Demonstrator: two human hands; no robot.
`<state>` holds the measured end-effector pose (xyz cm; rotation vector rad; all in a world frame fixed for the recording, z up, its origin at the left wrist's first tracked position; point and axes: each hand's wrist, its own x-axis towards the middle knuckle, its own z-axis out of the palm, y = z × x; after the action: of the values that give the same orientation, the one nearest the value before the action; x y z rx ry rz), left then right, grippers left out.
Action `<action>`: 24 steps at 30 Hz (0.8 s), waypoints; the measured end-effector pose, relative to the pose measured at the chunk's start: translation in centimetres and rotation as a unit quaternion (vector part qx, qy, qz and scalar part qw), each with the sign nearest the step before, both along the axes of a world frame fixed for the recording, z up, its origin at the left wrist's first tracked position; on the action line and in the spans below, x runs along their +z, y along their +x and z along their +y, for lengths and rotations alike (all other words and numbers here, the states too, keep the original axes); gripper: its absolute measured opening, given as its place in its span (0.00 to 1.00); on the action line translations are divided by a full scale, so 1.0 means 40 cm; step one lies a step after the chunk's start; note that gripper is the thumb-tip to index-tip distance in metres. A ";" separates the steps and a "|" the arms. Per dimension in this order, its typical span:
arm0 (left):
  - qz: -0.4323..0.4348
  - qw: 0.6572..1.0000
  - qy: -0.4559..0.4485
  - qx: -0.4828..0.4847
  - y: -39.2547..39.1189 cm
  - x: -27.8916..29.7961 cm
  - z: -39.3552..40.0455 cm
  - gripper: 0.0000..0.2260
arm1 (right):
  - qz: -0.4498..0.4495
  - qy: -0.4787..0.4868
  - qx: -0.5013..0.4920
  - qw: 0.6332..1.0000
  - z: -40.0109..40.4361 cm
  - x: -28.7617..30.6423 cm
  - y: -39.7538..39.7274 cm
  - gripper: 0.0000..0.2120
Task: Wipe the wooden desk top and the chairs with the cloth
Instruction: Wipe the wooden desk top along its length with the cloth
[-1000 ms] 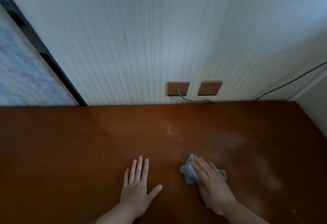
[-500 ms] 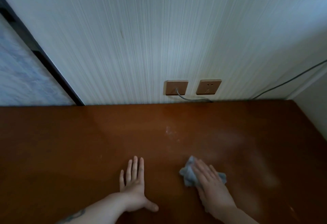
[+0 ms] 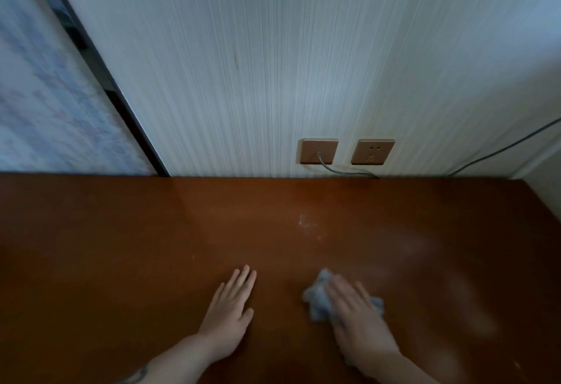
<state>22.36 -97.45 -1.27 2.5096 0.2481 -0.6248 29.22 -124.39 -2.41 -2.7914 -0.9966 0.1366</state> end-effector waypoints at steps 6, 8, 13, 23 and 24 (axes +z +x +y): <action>0.003 1.000 -0.006 0.028 0.012 0.023 -0.003 0.27 | 0.021 0.063 -0.233 0.970 0.193 -0.018 -0.038 0.31; 0.012 0.999 -0.013 0.027 0.020 0.027 0.007 0.23 | 0.001 0.091 -0.104 0.990 0.245 -0.032 -0.096 0.31; 0.018 0.999 -0.018 0.041 0.014 0.024 0.004 0.23 | -0.014 0.010 0.120 0.993 0.140 -0.032 -0.089 0.30; 0.044 0.996 -0.021 0.080 0.021 0.027 -0.031 0.23 | 0.135 0.091 0.090 0.983 0.299 0.009 -0.167 0.28; 0.045 0.996 -0.015 0.072 0.020 0.029 -0.026 0.23 | 0.178 0.089 0.183 0.963 0.304 0.021 -0.165 0.26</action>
<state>23.17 -98.50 -0.10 2.4112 0.4460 -0.6784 22.60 -112.22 -1.59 -2.2851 -1.3341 0.5465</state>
